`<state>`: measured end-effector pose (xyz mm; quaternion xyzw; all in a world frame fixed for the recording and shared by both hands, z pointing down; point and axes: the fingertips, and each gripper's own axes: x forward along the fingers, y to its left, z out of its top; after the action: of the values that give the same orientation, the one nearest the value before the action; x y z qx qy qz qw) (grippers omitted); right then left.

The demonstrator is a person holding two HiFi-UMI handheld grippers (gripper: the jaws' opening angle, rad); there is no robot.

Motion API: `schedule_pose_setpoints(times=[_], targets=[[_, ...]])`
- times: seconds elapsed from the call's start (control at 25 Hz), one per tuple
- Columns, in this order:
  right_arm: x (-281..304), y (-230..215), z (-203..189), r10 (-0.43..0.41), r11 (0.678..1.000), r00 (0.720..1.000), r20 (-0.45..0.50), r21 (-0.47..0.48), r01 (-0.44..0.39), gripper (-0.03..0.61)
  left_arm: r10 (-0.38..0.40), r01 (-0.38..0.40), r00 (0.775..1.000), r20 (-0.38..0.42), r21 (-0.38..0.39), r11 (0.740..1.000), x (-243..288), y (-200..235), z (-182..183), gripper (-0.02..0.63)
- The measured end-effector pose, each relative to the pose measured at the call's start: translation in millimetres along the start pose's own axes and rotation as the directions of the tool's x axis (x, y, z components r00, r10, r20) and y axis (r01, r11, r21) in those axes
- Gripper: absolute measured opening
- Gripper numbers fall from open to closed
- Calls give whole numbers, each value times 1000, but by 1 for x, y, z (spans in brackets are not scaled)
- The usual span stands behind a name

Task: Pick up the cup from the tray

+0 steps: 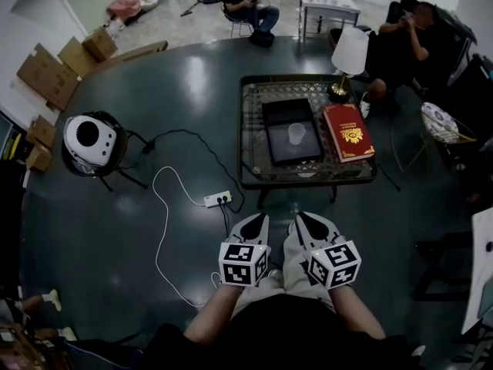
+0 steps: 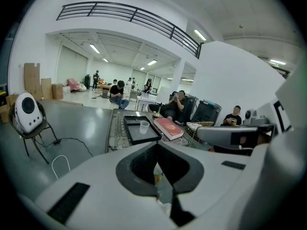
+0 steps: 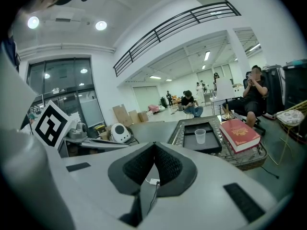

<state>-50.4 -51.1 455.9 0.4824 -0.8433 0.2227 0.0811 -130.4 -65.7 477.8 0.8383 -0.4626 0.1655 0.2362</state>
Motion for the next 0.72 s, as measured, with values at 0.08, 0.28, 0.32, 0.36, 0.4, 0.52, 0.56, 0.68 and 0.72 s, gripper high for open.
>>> schedule_pose_setpoints(times=[0.08, 0.28, 0.32, 0.36, 0.4, 0.52, 0.56, 0.68, 0.72], targets=[[8, -7, 3, 2, 1000, 1000, -3, 0, -2, 11, 0, 0, 1000, -5, 3, 1000, 9, 1, 2, 11], [26, -27, 14, 9, 1000, 1000, -9, -4, -9, 11, -1, 1, 1000, -23, 2, 1000, 37, 5, 10, 11], [29, -33, 17, 7, 1000, 1000, -9, -3, -7, 11, 0, 0, 1000, -24, 2, 1000, 43, 6, 13, 11], [33, -40, 21, 5, 1000, 1000, -8, -2, -5, 11, 1, -1, 1000, -25, 2, 1000, 50, 7, 16, 11], [37, -47, 24, 2, 1000, 1000, -7, 0, -2, 11, 2, -2, 1000, -25, 2, 1000, 57, 8, 20, 11], [49, -66, 35, -6, 1000, 1000, -8, 3, 6, 11, 1, -1, 1000, -28, -1, 1000, 77, 9, 29, 11], [53, -72, 38, -7, 1000, 1000, -10, 3, 7, 11, -1, 1, 1000, -30, -2, 1000, 84, 9, 32, 11], [64, -88, 46, -5, 1000, 1000, -17, 6, 5, 11, -3, 3, 999, -38, -5, 1000, 103, 9, 40, 11], [67, -93, 48, -3, 1000, 1000, -21, 7, 3, 11, -1, 1, 999, -40, -7, 1000, 110, 9, 42, 11]])
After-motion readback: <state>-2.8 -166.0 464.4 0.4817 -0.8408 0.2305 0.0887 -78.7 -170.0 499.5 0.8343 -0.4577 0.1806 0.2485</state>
